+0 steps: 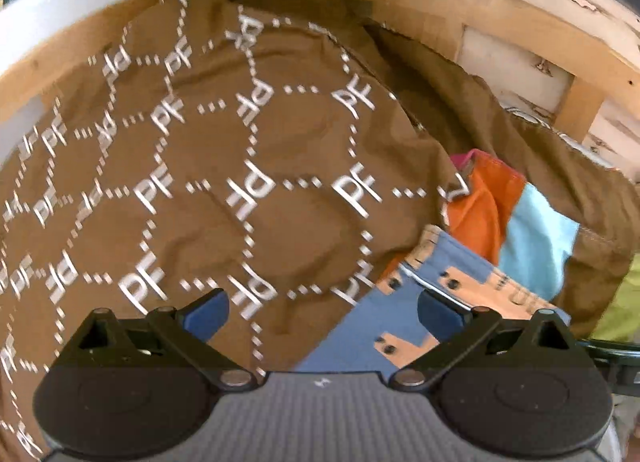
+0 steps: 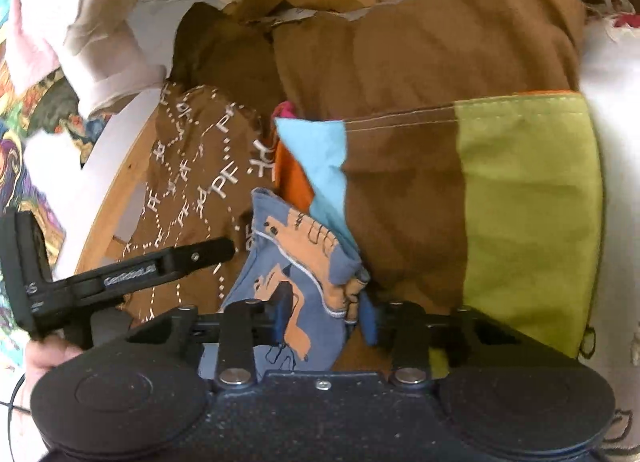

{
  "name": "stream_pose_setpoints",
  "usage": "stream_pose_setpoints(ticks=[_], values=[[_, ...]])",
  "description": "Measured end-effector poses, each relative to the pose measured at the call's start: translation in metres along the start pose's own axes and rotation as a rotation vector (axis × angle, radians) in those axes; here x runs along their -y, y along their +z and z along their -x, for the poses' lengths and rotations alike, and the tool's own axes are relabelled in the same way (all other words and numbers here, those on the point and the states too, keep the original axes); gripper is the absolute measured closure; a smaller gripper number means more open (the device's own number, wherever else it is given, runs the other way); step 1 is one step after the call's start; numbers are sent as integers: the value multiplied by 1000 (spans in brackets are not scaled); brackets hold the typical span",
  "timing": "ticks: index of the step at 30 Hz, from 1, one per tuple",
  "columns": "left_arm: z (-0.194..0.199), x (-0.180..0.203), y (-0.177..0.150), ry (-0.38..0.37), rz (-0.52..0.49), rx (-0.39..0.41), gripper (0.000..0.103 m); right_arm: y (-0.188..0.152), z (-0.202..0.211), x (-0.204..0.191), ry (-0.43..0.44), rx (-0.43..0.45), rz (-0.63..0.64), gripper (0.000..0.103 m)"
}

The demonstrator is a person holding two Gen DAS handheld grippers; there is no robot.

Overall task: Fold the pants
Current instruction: 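Grasp the pants edge with the right gripper near the left tool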

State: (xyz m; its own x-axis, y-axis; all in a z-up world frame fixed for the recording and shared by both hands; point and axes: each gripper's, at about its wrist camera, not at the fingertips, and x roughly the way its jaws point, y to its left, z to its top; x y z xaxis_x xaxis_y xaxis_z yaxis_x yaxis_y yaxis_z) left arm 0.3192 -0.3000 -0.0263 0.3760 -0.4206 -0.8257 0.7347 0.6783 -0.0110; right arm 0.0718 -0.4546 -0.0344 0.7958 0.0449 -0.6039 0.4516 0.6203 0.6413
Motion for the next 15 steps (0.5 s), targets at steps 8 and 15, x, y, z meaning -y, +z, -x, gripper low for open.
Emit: stream_pose_setpoints(ticks=[8, 15], values=[[-5, -25, 10, -215, 281, -151, 1, -22, 8, -44, -82, 107, 486, 88], [0, -40, 19, -338, 378, -168, 5, -84, 11, -89, -116, 214, 1127, 89]])
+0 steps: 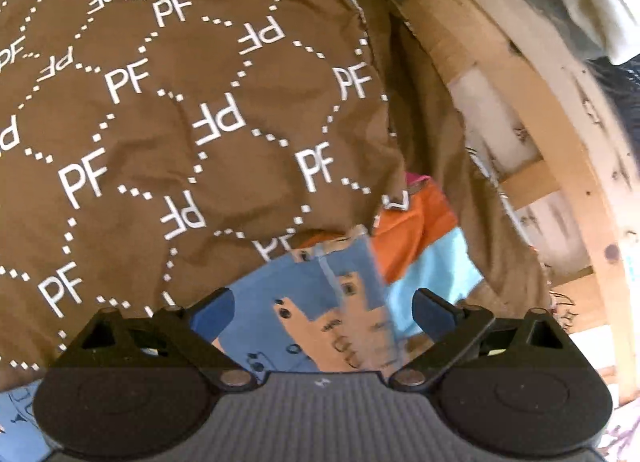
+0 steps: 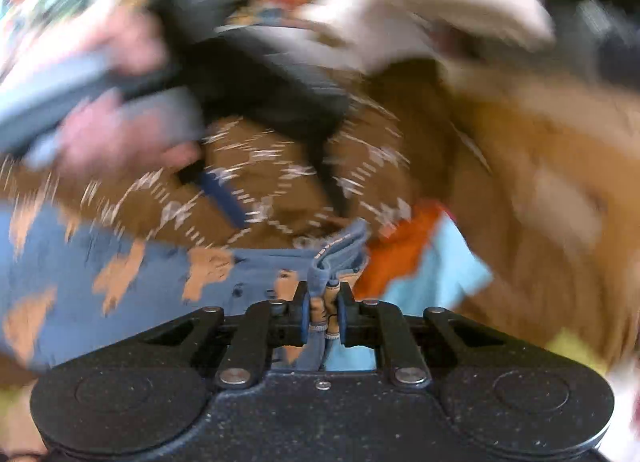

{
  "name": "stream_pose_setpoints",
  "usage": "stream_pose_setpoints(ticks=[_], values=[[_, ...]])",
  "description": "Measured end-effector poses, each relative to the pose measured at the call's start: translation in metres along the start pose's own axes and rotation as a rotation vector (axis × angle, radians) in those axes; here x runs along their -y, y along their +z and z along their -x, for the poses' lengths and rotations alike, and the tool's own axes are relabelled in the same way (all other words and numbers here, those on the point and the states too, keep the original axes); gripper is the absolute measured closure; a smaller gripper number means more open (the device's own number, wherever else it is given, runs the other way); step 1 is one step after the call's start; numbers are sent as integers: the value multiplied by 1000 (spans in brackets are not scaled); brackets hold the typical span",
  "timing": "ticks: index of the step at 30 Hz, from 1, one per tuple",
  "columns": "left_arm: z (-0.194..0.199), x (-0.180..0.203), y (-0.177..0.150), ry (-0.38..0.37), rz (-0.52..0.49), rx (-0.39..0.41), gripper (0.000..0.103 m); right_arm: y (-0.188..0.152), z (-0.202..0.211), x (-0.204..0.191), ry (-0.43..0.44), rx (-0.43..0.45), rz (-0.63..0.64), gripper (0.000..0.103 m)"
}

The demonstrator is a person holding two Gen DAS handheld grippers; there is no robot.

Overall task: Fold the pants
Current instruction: 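Grasp the pants edge with the right gripper near the left tool, then grasp the same pants edge with the left gripper beside the right gripper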

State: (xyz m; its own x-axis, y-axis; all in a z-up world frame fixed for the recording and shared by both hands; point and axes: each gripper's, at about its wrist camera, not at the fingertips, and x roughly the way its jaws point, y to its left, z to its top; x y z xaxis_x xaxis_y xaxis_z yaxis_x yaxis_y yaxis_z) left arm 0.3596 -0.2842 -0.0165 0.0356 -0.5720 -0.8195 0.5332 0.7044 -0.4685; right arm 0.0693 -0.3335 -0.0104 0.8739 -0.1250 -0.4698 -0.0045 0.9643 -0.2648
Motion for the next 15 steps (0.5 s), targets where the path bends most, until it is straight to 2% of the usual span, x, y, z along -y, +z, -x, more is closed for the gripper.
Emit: stream_pose_setpoints(ticks=[4, 7, 9, 11, 13, 15], values=[[0, 2, -5, -55, 28, -28, 5, -2, 1, -25, 10, 16, 163, 89], [-1, 4, -14, -55, 41, -46, 6, -2, -1, -33, 16, 14, 212, 89], [-7, 4, -17, -45, 33, -48, 18, -3, 1, -34, 22, 13, 224, 89], [-13, 2, -21, -43, 31, -54, 26, -3, 2, -35, 22, 11, 237, 89], [-16, 0, -24, -37, 35, -50, 41, -6, 2, -37, 28, 8, 248, 89], [-17, -3, -26, -25, 43, -41, 73, -8, 3, -38, 31, 3, 255, 89]])
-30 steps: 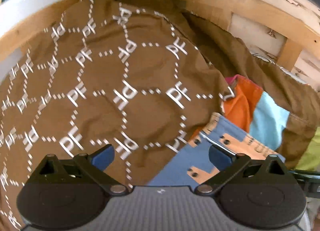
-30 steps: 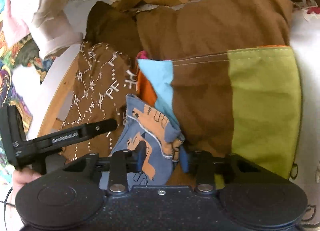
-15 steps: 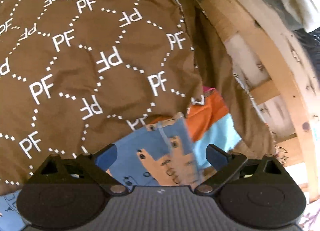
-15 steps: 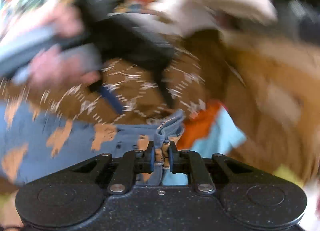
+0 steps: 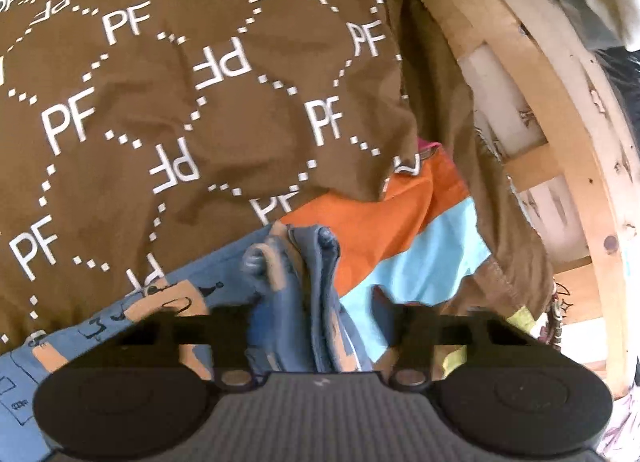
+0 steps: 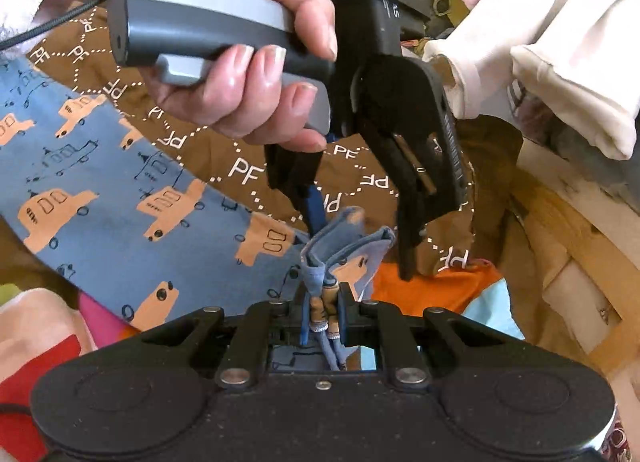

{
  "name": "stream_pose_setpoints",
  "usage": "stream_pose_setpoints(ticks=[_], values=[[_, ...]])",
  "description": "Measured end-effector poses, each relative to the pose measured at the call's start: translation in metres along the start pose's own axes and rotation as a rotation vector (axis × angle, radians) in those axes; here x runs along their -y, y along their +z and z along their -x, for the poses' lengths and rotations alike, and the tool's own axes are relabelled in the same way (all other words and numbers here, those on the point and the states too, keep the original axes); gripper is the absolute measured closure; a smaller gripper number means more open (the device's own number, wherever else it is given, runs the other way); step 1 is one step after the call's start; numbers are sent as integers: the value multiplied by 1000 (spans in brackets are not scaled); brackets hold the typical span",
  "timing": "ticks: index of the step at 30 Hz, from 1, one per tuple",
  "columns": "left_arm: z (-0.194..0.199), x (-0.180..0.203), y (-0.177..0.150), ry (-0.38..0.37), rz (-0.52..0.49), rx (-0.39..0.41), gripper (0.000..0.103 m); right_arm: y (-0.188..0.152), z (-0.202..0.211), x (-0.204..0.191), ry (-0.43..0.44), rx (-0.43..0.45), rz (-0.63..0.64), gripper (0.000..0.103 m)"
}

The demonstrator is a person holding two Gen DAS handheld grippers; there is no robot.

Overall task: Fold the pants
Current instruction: 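Grasp the same pants edge with the left gripper beside the right gripper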

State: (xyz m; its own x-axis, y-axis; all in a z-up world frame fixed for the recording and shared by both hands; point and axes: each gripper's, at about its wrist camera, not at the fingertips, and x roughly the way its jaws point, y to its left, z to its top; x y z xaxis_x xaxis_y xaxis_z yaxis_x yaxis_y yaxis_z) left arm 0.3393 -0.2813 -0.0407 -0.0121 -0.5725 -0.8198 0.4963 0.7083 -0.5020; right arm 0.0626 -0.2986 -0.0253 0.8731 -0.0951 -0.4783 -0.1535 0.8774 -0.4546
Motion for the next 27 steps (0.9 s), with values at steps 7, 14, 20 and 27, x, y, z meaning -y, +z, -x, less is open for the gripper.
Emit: stream_pose_setpoints(ticks=[7, 14, 20, 27], values=[[26, -19, -19, -30, 37, 70, 93, 6, 10, -9, 28, 25, 17, 89], [72, -55, -56, -40, 103, 133, 93, 24, 31, -36, 128, 88, 42, 89], [114, -97, -100, 0, 172, 201, 93, 39, 43, -71, 252, 124, 85, 89], [129, -139, -138, 27, 212, 270, 93, 52, 42, -106, 350, 124, 119, 89]])
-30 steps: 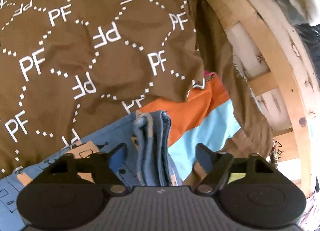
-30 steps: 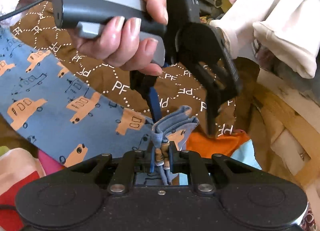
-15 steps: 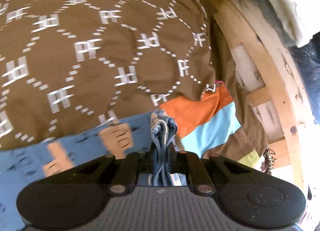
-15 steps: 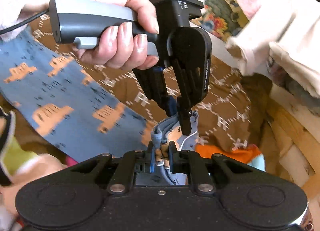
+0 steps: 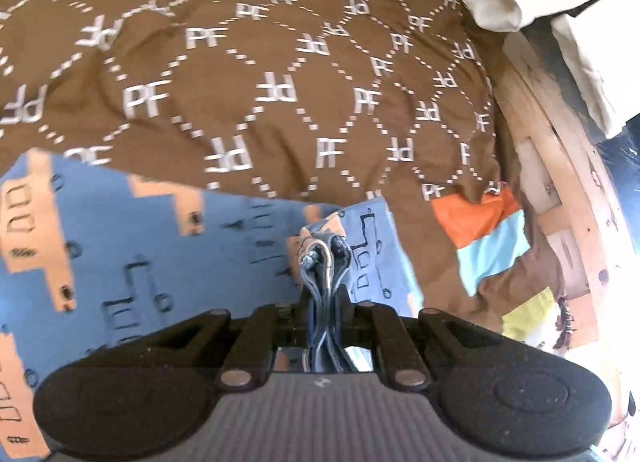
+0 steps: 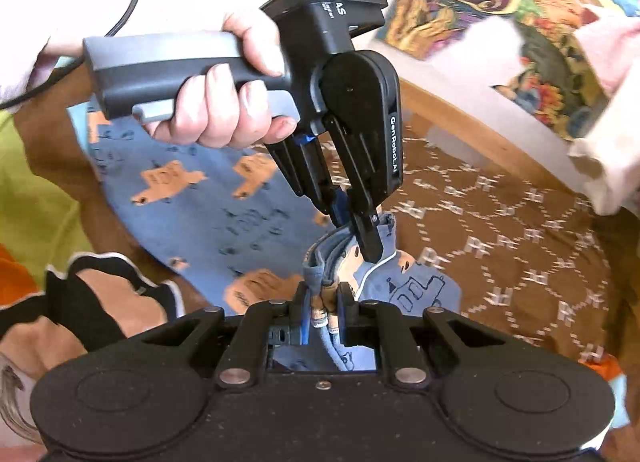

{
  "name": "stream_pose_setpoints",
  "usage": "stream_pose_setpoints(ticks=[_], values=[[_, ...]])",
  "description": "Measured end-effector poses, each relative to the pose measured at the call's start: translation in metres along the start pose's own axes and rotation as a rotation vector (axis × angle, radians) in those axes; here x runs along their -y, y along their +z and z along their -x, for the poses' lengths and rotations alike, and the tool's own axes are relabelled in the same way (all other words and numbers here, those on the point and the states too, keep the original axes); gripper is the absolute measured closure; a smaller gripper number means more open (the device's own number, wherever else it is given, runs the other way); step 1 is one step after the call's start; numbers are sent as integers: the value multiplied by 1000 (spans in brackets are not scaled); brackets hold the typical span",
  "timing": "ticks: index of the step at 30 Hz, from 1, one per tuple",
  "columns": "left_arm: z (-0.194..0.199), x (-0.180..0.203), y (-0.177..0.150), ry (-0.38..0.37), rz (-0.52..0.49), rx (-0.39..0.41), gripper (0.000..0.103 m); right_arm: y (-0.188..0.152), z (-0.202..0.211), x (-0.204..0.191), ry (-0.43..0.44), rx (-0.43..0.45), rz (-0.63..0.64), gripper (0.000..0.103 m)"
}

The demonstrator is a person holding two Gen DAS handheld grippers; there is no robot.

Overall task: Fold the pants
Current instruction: 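Grasp the same pants edge with the left gripper beside the right gripper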

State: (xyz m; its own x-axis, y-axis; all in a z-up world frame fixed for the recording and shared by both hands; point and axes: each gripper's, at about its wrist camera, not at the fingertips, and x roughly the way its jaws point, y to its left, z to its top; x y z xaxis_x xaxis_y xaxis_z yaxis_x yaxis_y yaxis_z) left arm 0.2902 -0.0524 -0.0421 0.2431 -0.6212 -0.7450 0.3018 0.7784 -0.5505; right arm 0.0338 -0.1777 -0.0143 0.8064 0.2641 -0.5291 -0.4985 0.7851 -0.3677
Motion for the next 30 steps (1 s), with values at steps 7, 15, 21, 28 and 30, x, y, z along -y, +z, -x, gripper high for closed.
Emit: stream_pose_setpoints(ticks=[7, 15, 21, 28, 30], values=[[-8, -25, -23, 0, -23, 62, 93, -2, -15, -15, 41, -40, -9, 89], [-17, -49, -28, -40, 22, 82, 76, 0, -26, -20, 51, -75, -24, 81], [-21, -69, -26, -114, 115, 82, 73, 1, -31, -19, 58, -89, -30, 61], [-24, -68, -26, -91, 114, 76, 89, -1, -33, -18, 61, -95, -53, 68], [-23, -66, -26, -84, 107, 80, 92, -1, -32, -18, 56, -88, -59, 77]])
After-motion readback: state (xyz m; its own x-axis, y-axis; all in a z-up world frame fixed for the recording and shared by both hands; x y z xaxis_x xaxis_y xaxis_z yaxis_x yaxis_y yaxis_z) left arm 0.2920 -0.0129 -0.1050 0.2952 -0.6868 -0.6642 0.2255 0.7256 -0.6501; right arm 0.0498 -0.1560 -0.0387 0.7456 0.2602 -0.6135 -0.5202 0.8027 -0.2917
